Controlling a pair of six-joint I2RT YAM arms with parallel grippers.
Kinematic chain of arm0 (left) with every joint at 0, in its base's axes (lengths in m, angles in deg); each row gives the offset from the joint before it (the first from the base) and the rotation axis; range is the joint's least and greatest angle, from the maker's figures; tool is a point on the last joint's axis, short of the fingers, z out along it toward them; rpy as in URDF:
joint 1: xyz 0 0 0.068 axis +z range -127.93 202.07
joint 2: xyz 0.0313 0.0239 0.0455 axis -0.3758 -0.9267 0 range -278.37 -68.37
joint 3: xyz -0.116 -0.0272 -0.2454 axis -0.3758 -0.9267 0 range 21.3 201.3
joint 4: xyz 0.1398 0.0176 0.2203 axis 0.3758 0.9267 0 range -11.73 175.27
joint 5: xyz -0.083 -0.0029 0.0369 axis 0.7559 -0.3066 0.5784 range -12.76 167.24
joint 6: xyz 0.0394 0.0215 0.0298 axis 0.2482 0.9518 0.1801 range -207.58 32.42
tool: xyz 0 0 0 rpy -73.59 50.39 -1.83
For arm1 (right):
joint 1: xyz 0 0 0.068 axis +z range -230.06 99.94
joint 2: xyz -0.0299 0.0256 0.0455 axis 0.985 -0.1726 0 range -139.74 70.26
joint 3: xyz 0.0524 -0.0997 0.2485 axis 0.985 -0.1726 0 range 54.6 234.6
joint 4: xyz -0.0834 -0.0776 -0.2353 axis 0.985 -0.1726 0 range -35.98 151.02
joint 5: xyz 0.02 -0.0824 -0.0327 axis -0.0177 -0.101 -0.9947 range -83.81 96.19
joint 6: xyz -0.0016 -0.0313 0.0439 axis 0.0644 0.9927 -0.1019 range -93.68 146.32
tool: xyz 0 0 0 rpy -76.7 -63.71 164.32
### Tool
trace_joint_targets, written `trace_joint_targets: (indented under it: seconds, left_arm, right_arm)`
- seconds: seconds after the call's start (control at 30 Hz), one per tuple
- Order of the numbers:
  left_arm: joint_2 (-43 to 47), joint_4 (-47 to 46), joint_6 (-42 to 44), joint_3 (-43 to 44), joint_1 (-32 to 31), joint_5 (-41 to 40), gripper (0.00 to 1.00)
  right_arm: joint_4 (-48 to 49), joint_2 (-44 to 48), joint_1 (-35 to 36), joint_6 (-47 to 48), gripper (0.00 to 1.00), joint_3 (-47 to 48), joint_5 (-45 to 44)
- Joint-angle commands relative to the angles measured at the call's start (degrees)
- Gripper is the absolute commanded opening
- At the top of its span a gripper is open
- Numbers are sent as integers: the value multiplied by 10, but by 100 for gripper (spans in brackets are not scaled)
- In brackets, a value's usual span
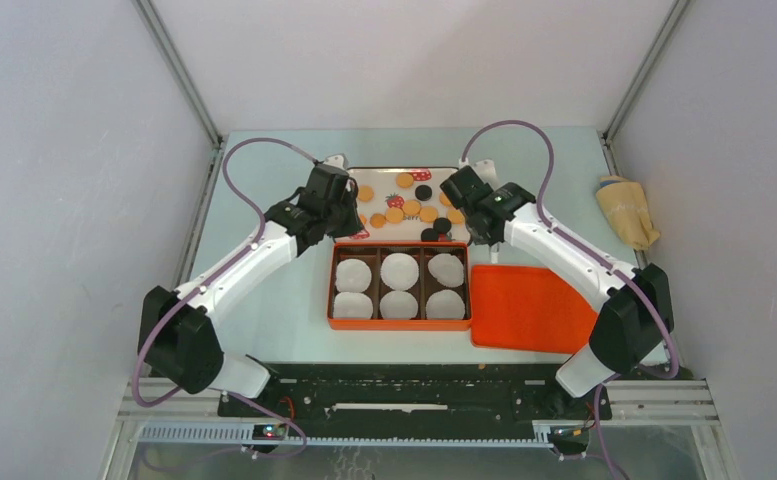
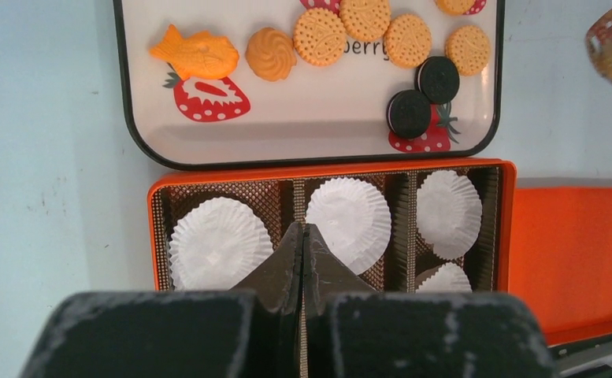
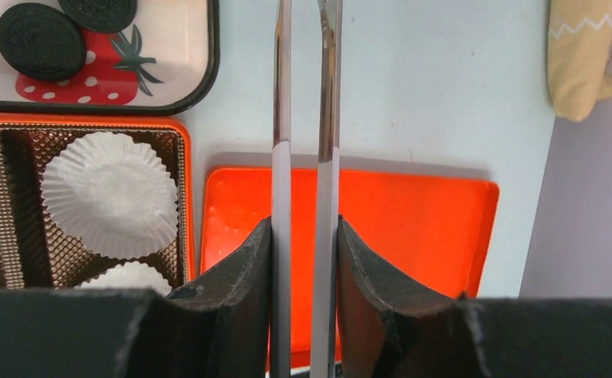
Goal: Pack the cookies
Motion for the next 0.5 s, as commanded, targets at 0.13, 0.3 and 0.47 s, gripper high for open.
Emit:
trace_joint_targets:
  seconds: [0.13, 0.3, 0.47]
  left_arm:
    - [5, 2, -2, 39, -3, -46, 0]
    - [12, 3, -2, 26, -3, -59, 1]
    - [9, 3, -4, 22, -3, -65, 1]
  right_arm:
    - [182, 29, 17, 94, 33, -46, -13]
    - [205, 22, 13, 103, 34, -51, 38]
    - [251, 16, 12, 116, 34, -56, 82]
